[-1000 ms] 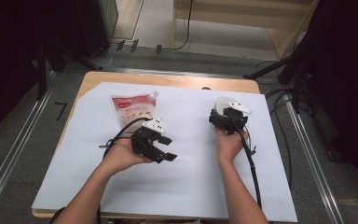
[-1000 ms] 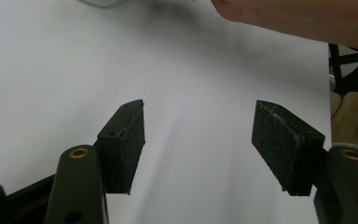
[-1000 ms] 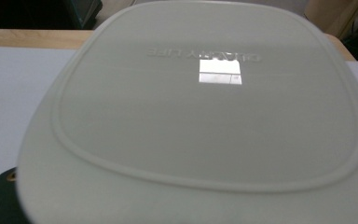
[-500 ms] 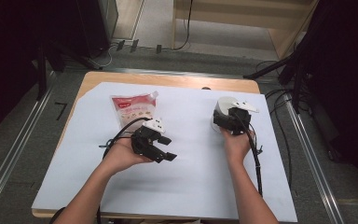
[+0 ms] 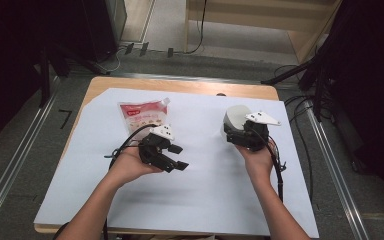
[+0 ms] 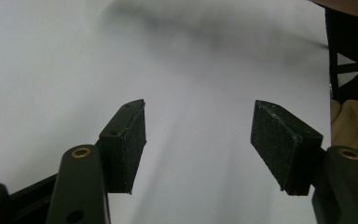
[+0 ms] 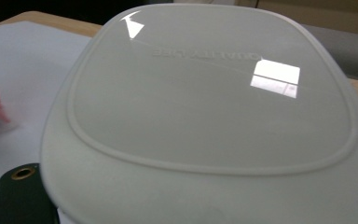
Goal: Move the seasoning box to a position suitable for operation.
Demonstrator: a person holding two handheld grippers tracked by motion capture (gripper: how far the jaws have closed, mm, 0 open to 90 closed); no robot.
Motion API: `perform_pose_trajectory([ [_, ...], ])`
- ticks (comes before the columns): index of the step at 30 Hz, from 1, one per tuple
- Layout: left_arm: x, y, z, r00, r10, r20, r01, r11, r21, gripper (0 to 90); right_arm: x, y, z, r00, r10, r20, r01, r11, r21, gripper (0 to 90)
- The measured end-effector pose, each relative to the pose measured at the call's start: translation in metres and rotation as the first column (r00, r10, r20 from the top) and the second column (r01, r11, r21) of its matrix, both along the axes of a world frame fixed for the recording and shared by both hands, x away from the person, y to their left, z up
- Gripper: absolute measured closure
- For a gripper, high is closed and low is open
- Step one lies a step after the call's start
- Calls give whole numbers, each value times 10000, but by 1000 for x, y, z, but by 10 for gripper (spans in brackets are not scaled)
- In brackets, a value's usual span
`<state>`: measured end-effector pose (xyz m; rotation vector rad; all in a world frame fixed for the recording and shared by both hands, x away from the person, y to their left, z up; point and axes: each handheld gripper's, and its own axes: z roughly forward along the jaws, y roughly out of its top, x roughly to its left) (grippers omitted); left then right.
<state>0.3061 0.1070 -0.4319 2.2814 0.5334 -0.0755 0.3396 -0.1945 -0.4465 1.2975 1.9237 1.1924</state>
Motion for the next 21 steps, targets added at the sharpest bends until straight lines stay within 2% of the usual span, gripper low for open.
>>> perform_pose_trajectory([
  [3, 0, 0, 0, 10000, 49, 27, -49, 10000, 5, 366, -14, 0, 5, 9990, 430, 122, -428, 9990, -164, 150],
  [4, 0, 0, 0, 10000, 67, 43, -67, 10000, 5, 366, -14, 0, 5, 9990, 430, 122, -428, 9990, -164, 150],
  [5, 0, 1, 0, 9999, 100, 66, -100, 9999, 11, 366, -23, 0, 6, 9975, 684, 192, -681, 9976, -144, 150],
  [9, 0, 1, 0, 9998, 158, 121, -159, 9998, 78, 368, -36, 0, 6, 9940, 1088, 56, -1087, 9940, -139, 150],
  [12, 0, 2, 0, 9998, 100, 147, -102, 9999, 131, 376, -50, -1, 2, 9880, 1543, -63, -1542, 9880, 55, 150],
  [16, 0, 1, 0, 9997, 184, 136, -185, 9998, 88, 376, -57, 0, 0, 9844, 1759, -79, -1758, 9844, 122, 150],
  [19, 0, 3, 2, 9997, 168, 200, -169, 9999, 29, 376, -67, 3, -4, 9789, 2022, -284, -2010, 9787, 412, 150],
  [20, 0, 3, 2, 9997, 168, 200, -169, 9999, 29, 376, -67, 3, -4, 9789, 2022, -284, -2010, 9787, 412, 150],
  [21, 1, 4, 2, 9995, 229, 216, -230, 9997, 26, 376, -69, 7, -6, 9752, 2203, -235, -2195, 9751, 333, 150],
])
